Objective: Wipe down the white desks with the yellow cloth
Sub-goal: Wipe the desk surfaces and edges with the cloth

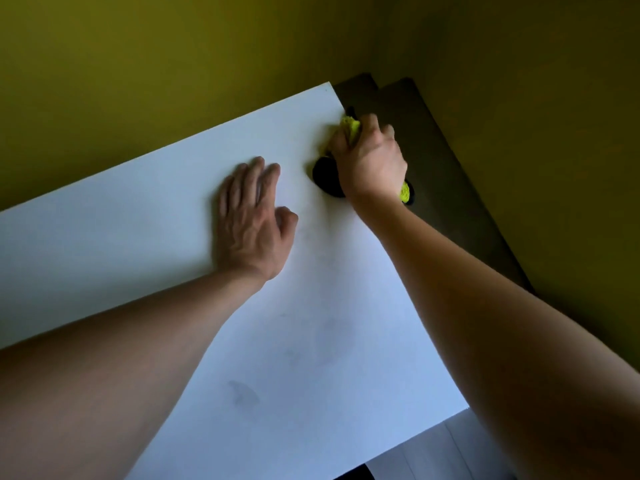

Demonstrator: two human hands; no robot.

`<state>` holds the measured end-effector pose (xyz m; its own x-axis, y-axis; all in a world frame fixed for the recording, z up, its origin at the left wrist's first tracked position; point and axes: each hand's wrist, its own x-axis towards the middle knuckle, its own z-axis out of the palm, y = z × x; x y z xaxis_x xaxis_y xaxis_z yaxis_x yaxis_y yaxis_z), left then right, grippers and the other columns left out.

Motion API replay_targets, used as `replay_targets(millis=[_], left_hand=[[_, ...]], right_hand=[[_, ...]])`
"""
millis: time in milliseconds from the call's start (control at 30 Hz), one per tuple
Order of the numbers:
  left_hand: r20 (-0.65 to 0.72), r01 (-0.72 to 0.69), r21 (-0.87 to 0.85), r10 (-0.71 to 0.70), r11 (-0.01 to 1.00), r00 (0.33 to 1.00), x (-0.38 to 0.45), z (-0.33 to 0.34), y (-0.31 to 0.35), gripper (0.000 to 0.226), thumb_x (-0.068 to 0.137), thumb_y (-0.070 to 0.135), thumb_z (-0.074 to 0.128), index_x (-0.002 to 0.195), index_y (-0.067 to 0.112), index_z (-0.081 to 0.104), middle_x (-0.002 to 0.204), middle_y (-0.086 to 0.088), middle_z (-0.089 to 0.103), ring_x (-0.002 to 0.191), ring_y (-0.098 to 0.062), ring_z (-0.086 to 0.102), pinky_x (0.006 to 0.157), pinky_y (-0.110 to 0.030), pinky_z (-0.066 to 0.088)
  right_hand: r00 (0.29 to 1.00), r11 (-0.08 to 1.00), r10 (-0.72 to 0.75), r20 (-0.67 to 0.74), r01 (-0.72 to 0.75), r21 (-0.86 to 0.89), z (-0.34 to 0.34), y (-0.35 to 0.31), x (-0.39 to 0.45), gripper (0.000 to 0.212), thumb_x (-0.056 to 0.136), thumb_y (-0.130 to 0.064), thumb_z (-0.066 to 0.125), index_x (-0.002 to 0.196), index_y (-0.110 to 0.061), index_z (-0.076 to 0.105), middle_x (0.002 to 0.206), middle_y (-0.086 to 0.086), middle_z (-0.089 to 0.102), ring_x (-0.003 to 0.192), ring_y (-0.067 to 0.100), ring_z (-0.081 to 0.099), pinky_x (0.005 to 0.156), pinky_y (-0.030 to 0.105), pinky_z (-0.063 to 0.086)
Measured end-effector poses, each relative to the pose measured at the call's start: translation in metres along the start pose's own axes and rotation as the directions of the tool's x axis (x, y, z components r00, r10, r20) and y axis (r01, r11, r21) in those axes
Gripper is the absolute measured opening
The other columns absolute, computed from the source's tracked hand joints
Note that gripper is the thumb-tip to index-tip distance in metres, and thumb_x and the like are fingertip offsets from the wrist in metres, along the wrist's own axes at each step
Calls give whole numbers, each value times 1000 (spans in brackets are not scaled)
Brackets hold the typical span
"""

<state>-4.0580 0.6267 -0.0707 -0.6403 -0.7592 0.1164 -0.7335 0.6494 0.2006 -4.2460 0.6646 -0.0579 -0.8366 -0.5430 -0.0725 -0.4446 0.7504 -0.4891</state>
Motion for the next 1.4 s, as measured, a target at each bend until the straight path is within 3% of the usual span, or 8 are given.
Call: replay_targets(millis=[133, 400, 600, 800, 1000, 1167, 1267, 1400], left_hand=[[7, -1, -4, 1, 1000, 1000, -2, -2, -1, 66, 90, 32, 40, 153, 14, 44, 163, -11, 38, 151, -33, 34, 124, -47, 23], [55, -31, -25, 33, 999, 998, -3, -5, -1, 62, 94, 29, 42, 154, 11, 40, 163, -16, 35, 151, -37, 30, 123, -49, 20], [97, -42, -6, 43, 999, 994, -2, -5, -2, 60, 97, 30, 40, 154, 12, 36, 166, -16, 30, 153, -35, 27, 125, -49, 18], [65, -47, -19, 48, 999, 997, -2, -2, -6, 60, 95, 33, 37, 152, 12, 39, 165, -15, 32, 152, -35, 28, 123, -48, 19], [45, -64, -22, 64, 998, 997, -2, -2, -8, 63, 91, 37, 34, 149, 13, 40, 163, -15, 34, 150, -37, 31, 121, -49, 21], [40, -111, -62, 113, 992, 993, -5, -5, -8, 60, 93, 33, 35, 148, 10, 41, 161, -17, 35, 148, -38, 33, 121, -50, 23], [50, -323, -170, 336, 931, 941, -27, -14, -7, 56, 95, 23, 40, 148, 8, 44, 159, -21, 38, 142, -42, 39, 118, -53, 27], [180, -646, -262, 694, 717, 697, -128, -32, -14, 61, 94, 24, 44, 153, 8, 47, 162, -20, 38, 147, -43, 38, 123, -54, 26]], right_hand=[[998, 998, 49, -49, -47, 35, -16, 36, -52, 39, 91, -49, 54, 115, -19, 57, 105, 9, 57, 97, 36, 58, 68, 35, 34], [954, 968, 245, -175, -250, -6, -64, 124, -196, 32, 87, -50, 56, 106, -24, 59, 95, 4, 56, 88, 31, 57, 68, 34, 36], [954, 964, 218, -204, -243, -106, -47, 92, -162, 38, 90, -49, 54, 109, -17, 59, 100, 11, 58, 96, 37, 57, 75, 41, 44], [971, 978, 183, -154, -196, -76, -31, 68, -118, 39, 91, -53, 50, 109, -19, 57, 103, 8, 59, 95, 34, 59, 72, 38, 39], [938, 951, 280, -203, -300, -76, -59, 118, -194, 38, 89, -53, 50, 105, -20, 56, 96, 5, 57, 92, 33, 58, 68, 36, 38], [892, 911, 382, -243, -408, -65, -79, 152, -256, 36, 91, -50, 49, 107, -19, 56, 99, 8, 56, 94, 34, 56, 77, 41, 43], [875, 900, 395, -281, -430, -73, -73, 148, -252, 37, 92, -49, 49, 107, -17, 56, 101, 10, 57, 97, 35, 55, 80, 42, 40], [857, 889, 420, -298, -454, -52, -71, 146, -248, 38, 93, -51, 48, 109, -17, 56, 104, 10, 57, 98, 34, 55, 80, 42, 39]])
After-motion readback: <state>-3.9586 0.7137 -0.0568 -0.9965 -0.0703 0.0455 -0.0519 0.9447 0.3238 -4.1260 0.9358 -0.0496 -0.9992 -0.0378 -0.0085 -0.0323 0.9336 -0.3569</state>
